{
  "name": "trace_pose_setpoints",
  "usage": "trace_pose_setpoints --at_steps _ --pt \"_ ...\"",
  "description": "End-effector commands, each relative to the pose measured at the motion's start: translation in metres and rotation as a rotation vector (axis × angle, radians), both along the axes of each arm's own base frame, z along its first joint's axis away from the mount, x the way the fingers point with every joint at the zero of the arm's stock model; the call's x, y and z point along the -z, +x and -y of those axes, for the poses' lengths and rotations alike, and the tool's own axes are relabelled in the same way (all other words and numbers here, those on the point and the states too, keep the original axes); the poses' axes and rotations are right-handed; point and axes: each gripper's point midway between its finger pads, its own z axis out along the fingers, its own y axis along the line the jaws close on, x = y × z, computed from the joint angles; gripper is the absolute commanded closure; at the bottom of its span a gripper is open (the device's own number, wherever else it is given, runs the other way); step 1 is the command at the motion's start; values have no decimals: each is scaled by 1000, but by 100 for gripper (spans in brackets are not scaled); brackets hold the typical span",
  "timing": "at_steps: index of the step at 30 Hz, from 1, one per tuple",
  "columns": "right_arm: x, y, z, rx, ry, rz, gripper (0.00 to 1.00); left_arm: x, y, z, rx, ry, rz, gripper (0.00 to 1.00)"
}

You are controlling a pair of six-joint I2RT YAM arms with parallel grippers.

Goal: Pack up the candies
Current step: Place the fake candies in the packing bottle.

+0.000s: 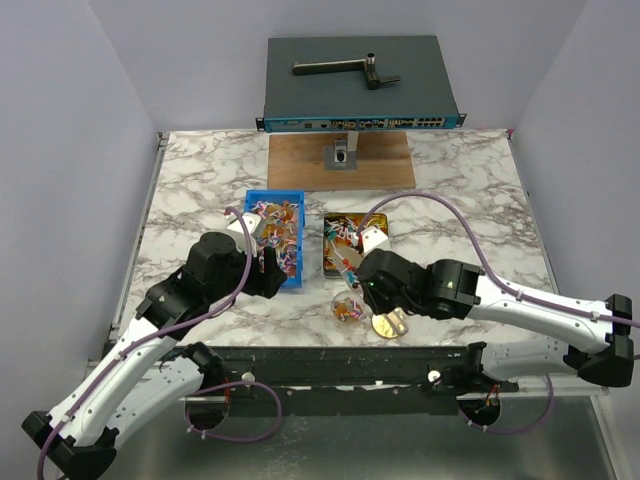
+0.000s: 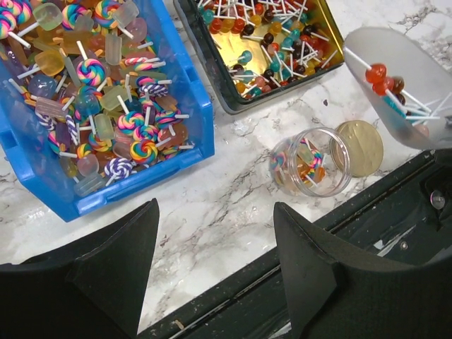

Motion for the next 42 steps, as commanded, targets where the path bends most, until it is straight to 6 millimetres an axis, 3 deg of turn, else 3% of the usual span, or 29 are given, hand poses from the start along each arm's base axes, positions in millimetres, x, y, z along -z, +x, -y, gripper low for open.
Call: trace_pose_setpoints --at_steps 1,22,31,42 --pt "0 -17 11 56 -19 -29 99 -3 0 -3 -7 -6 23 32" --pt "51 -95 25 -19 -201 -248 99 -13 -5 -4 0 -38 55 32" --pt "58 -109 25 -40 -238 -325 99 -16 -7 -4 11 -53 63 32" --pt "56 -110 20 -31 -277 -344 99 -22 -12 -3 24 -74 80 32"
